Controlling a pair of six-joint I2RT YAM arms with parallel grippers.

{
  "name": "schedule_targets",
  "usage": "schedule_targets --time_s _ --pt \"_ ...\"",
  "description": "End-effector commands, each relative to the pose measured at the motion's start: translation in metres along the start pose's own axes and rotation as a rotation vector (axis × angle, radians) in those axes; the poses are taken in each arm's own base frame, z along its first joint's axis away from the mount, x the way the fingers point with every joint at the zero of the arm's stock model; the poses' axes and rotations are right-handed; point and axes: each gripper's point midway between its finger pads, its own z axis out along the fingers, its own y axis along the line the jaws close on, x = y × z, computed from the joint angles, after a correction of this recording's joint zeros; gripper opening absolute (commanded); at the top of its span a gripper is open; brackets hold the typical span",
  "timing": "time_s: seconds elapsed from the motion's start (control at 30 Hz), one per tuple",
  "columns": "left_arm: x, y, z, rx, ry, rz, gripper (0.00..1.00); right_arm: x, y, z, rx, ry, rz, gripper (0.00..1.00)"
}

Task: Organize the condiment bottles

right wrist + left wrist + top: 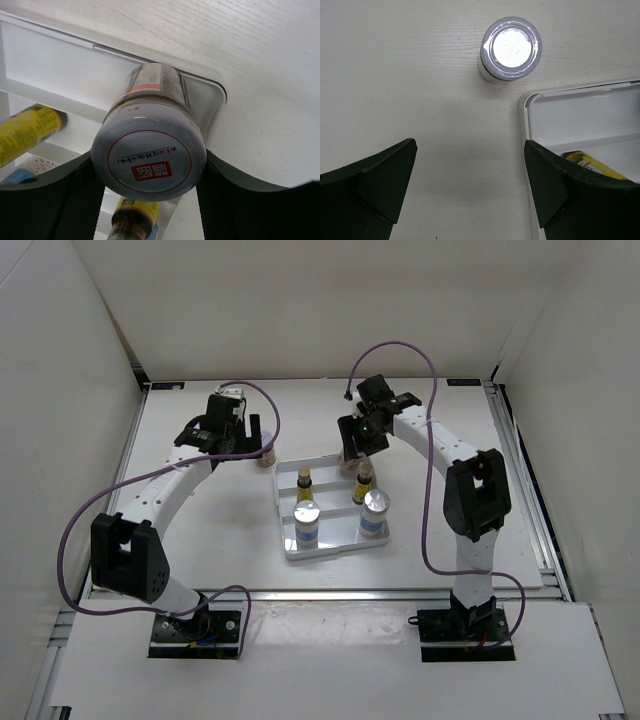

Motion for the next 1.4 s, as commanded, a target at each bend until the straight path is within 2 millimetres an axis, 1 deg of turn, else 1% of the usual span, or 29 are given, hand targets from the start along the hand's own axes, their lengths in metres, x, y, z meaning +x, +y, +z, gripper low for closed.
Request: schedule_targets --time_s 0.0,0.1,0.17,0.2,0.27,0.3,0.43,0.47,0.5,0.57,0.67,0.7,0.73,0.83,0.87,0.9,0.93,0.97,1.0,1.07,1.1,1.13,1.17,1.2,1.23,1.27,1.3,1.33,1.37 --pt "-0.005 0.007 0.0 -0.024 -0.021 -0.002 0.99 -0.021 0.004 0.007 -0.025 -0.047 -0.021 0.0" --pt "-0.008 0.007 0.004 -0.02 -0.019 -0.017 0.99 -0.01 -0.003 0.015 0.004 -0.002 -0.012 0.01" --pt "-0.007 0.005 0.01 -0.004 -0.001 -0.032 0.99 -0.007 -0.006 0.02 0.016 0.009 -0.001 0.04" --pt "-0.016 0.001 0.009 0.009 -0.015 -0.044 0.99 -0.003 -0.01 0.024 0.036 0.027 0.002 0.07" --pt "-0.016 -0.001 0.017 0.029 0.003 -0.058 0.99 -0.001 -0.015 0.026 0.066 0.036 0.012 0.09" --pt "-0.022 -0.003 0.018 0.031 -0.006 -0.06 0.99 0.001 -0.018 0.03 0.078 0.047 0.013 0.1" --pt "-0.026 -0.01 0.028 0.054 0.008 -0.068 0.99 0.0 -0.019 0.028 0.087 0.048 0.013 0.5" --pt "-0.022 -0.011 0.034 0.05 0.026 -0.076 0.99 0.0 -0.019 0.028 0.087 0.047 0.023 0.67" --pt "-0.028 -0.012 0.032 0.054 0.011 -0.087 0.99 0.0 -0.021 0.028 0.098 0.046 0.022 0.75" --pt "-0.031 -0.015 0.035 0.064 0.008 -0.097 0.99 -0.006 -0.019 0.019 0.096 0.022 0.019 0.87" --pt "-0.04 -0.024 0.041 0.1 -0.014 -0.11 0.99 -0.017 -0.021 -0.001 0.107 -0.023 0.022 0.97" --pt "-0.036 -0.027 0.048 0.107 0.0 -0.109 0.99 -0.024 -0.019 -0.008 0.104 -0.047 0.019 1.0" --pt "-0.042 -0.032 0.048 0.117 -0.012 -0.104 0.99 -0.027 -0.018 -0.013 0.103 -0.061 0.018 1.0" --pt "-0.047 -0.041 0.058 0.131 -0.004 -0.097 0.99 -0.051 -0.027 -0.058 0.105 -0.161 0.06 1.0" --pt "-0.047 -0.044 0.061 0.141 0.002 -0.096 0.99 -0.054 -0.028 -0.066 0.099 -0.18 0.065 1.0" --pt "-0.038 -0.043 0.071 0.134 0.027 -0.082 0.99 -0.057 -0.028 -0.076 0.09 -0.201 0.08 1.0" --pt "-0.041 -0.044 0.074 0.135 0.025 -0.073 0.99 -0.063 -0.033 -0.095 0.097 -0.244 0.099 1.0" --pt "-0.042 -0.045 0.077 0.134 0.027 -0.073 0.99 -0.066 -0.034 -0.104 0.092 -0.264 0.102 1.0" --pt "-0.032 -0.045 0.088 0.127 0.056 -0.069 0.99 -0.065 -0.038 -0.111 0.096 -0.274 0.118 1.0" --pt "-0.036 -0.047 0.094 0.127 0.054 -0.06 0.99 -0.063 -0.039 -0.127 0.068 -0.306 0.139 1.0" --pt "-0.028 -0.046 0.103 0.121 0.078 -0.057 0.96 -0.061 -0.039 -0.13 0.058 -0.309 0.159 1.0" --pt "-0.029 -0.049 0.105 0.132 0.079 -0.058 0.93 -0.062 -0.041 -0.139 0.049 -0.332 0.163 1.0" --pt "-0.03 -0.05 0.107 0.132 0.078 -0.058 0.9 -0.059 -0.038 -0.133 0.029 -0.322 0.176 1.0" --pt "-0.027 -0.051 0.11 0.139 0.089 -0.057 0.83 -0.06 -0.038 -0.141 0.007 -0.335 0.189 1.0" --pt "-0.023 -0.051 0.114 0.136 0.1 -0.056 0.78 -0.057 -0.038 -0.138 0.008 -0.327 0.191 1.0" --pt "-0.027 -0.052 0.113 0.139 0.09 -0.057 0.73 -0.058 -0.039 -0.143 0.0 -0.337 0.195 1.0" --pt "-0.027 -0.053 0.112 0.148 0.093 -0.057 0.56 -0.054 -0.04 -0.14 -0.001 -0.325 0.207 1.0" --pt "-0.025 -0.053 0.112 0.145 0.101 -0.056 0.48 -0.055 -0.037 -0.144 -0.01 -0.333 0.203 1.0" --pt "-0.03 -0.051 0.108 0.137 0.085 -0.057 0.4 -0.052 -0.038 -0.141 -0.01 -0.324 0.205 1.0"
